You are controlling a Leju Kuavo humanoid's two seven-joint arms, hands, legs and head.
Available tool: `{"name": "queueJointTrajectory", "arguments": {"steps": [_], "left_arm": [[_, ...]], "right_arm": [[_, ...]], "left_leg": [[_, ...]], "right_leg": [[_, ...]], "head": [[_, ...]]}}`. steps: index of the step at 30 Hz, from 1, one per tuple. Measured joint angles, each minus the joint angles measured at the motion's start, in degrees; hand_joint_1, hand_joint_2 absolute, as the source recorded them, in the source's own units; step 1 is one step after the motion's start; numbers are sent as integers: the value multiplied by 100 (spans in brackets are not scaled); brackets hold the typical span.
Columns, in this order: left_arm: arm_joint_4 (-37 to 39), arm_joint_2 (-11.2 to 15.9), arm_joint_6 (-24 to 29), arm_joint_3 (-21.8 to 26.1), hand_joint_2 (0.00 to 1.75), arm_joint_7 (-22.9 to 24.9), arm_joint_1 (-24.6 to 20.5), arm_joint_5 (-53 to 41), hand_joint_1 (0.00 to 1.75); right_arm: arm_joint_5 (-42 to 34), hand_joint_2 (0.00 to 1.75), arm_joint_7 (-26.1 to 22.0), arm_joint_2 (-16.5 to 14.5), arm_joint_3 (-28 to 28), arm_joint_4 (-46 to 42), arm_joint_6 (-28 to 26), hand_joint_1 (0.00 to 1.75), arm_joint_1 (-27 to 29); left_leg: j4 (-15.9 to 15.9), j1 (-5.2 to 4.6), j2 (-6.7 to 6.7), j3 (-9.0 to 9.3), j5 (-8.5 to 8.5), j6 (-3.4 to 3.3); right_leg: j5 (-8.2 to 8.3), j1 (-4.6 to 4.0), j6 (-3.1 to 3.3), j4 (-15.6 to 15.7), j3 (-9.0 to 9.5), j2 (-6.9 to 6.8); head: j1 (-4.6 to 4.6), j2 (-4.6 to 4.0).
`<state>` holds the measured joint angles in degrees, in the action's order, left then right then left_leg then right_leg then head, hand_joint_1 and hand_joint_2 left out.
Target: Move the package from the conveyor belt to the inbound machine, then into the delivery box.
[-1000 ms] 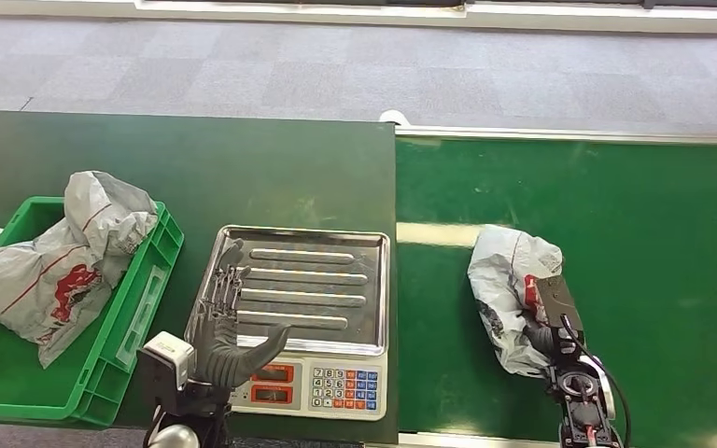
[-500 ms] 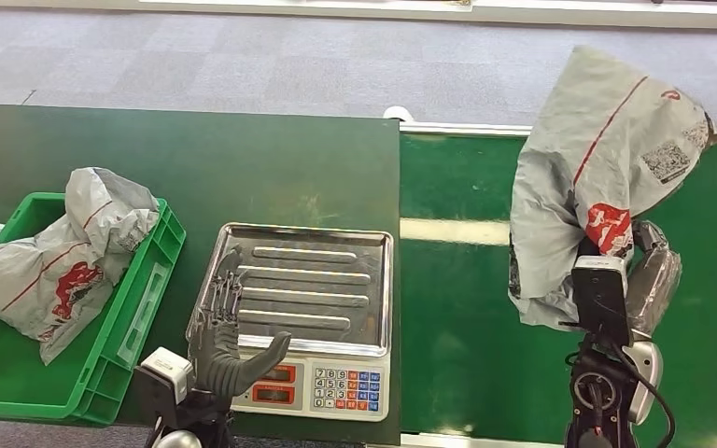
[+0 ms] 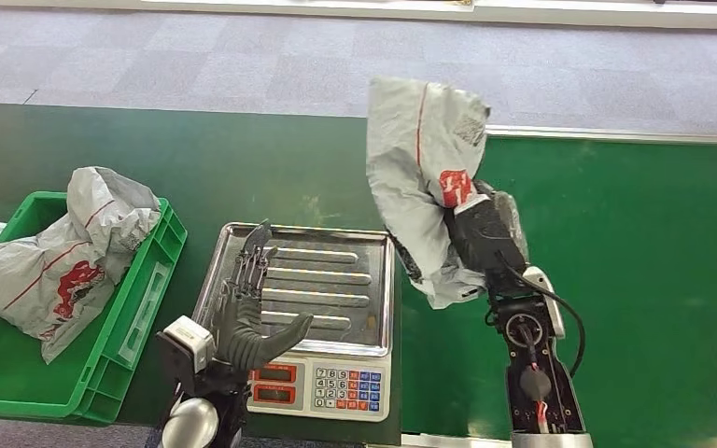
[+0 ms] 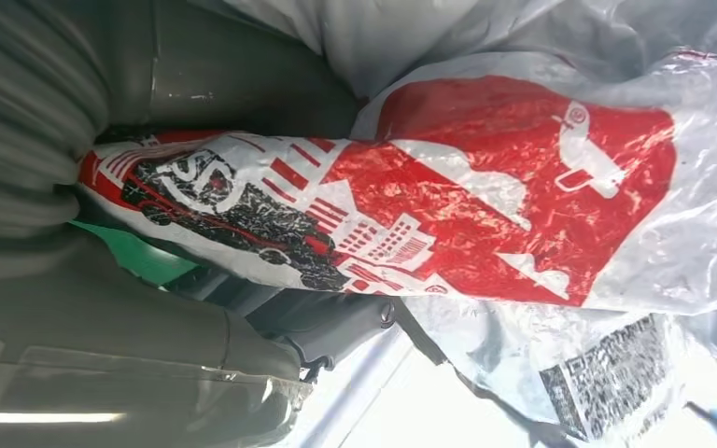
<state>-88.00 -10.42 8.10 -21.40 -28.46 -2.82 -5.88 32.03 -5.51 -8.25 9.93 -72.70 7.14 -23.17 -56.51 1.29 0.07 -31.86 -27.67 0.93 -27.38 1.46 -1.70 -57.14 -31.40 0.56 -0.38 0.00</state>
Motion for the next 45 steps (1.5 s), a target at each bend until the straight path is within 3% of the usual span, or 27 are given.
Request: {"name": "queueJointTrajectory", "arguments": {"steps": [9, 18, 22, 23, 27, 38, 45], "left_arm": [[223, 5, 175, 4, 175, 83, -341, 151, 0], [325, 27, 244, 11, 175, 71, -414, 186, 0], [395, 33, 371, 14, 175, 4, -524, 290, 0], [413, 34, 422, 16, 175, -21, -560, 329, 0], [442, 39, 662, 80, 175, -83, -656, 501, 0], [381, 97, 913, 295, 175, -92, -672, 571, 0], [36, 133, 1113, 514, 175, -70, -373, 373, 0]], "right_arm": [[-44, 175, -589, -142, 636, 2247, 921, 175, -750], [-51, 175, -754, -209, 1034, 3159, 1214, 175, -1107], [-4, 175, -1138, -326, 1312, 3528, 1658, 175, -1274], [11, 175, -1267, -361, 1404, 3612, 1775, 169, -1308], [80, 175, -1507, -476, 1760, 3865, 2023, 0, -1431], [90, 175, -1368, -555, 2157, 4142, 1595, 0, -1702], [606, 175, -237, -468, 2280, 3758, 451, 0, -1720]], "left_leg": [[0, 0, -2, -11, 1, 1], [-1, 0, -1, -21, 2, 1], [-1, 1, -1, -21, 2, 2], [-1, 1, -1, -21, 2, 2], [-1, 1, -1, -21, 2, 2], [-1, 0, -1, -21, 3, 2], [-1, 1, 0, -21, 3, 2]], "right_leg": [[0, 0, 0, -4, -12, -3], [0, 0, 0, -3, -23, -4], [1, -1, 1, -6, -26, -3], [1, -1, 1, -7, -27, -3], [1, -1, 1, -9, -28, -3], [1, 0, 1, -9, -27, -3], [1, 0, 1, -9, -30, -1]], "head": [[1, 0], [1, 0], [0, 0], [0, 0], [1, 0], [2, 0], [2, 0]]}}
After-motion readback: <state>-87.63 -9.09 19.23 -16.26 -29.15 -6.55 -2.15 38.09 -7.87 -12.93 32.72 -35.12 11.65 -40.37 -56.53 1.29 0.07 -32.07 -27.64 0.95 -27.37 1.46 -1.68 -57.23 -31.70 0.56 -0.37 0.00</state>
